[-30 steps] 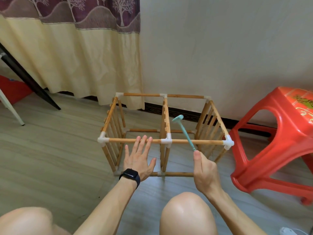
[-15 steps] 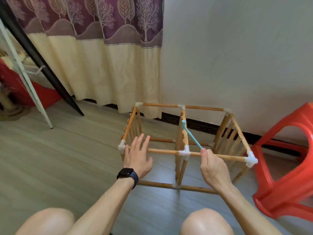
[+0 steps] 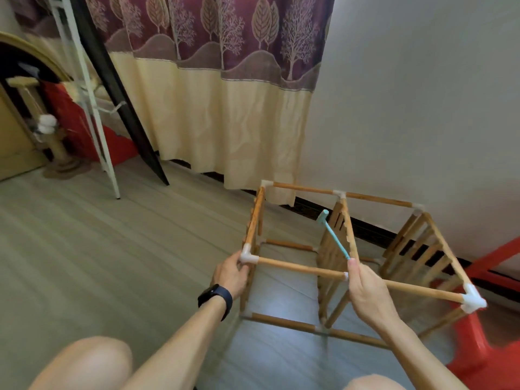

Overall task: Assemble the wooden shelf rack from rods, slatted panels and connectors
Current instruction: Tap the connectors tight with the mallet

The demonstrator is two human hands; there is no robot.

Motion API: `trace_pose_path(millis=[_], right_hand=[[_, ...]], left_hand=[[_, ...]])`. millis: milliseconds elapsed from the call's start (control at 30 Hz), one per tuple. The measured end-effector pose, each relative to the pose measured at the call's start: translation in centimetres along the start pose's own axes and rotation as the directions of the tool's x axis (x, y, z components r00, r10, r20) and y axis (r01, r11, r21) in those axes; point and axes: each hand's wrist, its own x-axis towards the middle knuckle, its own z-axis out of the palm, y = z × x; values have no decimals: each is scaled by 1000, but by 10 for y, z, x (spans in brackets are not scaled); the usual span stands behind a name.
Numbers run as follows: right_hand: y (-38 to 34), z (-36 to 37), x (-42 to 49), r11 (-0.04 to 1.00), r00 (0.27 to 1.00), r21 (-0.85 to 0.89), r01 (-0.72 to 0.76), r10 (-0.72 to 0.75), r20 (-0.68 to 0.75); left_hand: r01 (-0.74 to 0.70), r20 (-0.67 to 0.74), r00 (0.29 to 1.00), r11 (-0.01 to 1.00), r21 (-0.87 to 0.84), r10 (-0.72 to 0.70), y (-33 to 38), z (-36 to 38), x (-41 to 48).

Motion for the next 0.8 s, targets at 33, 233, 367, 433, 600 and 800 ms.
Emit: trace_pose_path(millis=[33, 233, 367, 433, 600, 800], right_hand=[[-13, -4, 0, 1000, 998, -1, 11, -11, 67], [-86, -22, 8, 969, 906, -183, 169, -80, 416], [-105, -11, -3, 938, 873, -287, 194, -31, 486], [-100, 2, -17, 961, 890, -251, 117, 11, 457], [-82, 41, -54, 972, 983, 169, 164, -176, 58], [-67, 81, -72, 962, 977, -264, 71, -14, 211]], left_hand=[[-6, 14, 1000, 1000, -3, 6, -2, 5, -1], [16, 53, 998, 1000, -3, -16, -13, 22, -6], [24, 151, 988, 996, 89, -38, -37, 27, -1], [18, 178, 983, 995, 100, -35, -49, 28, 2], [-42, 188, 982, 981, 188, 6, -53, 24, 7], [-62, 199, 980, 976, 210, 19, -58, 26, 9]])
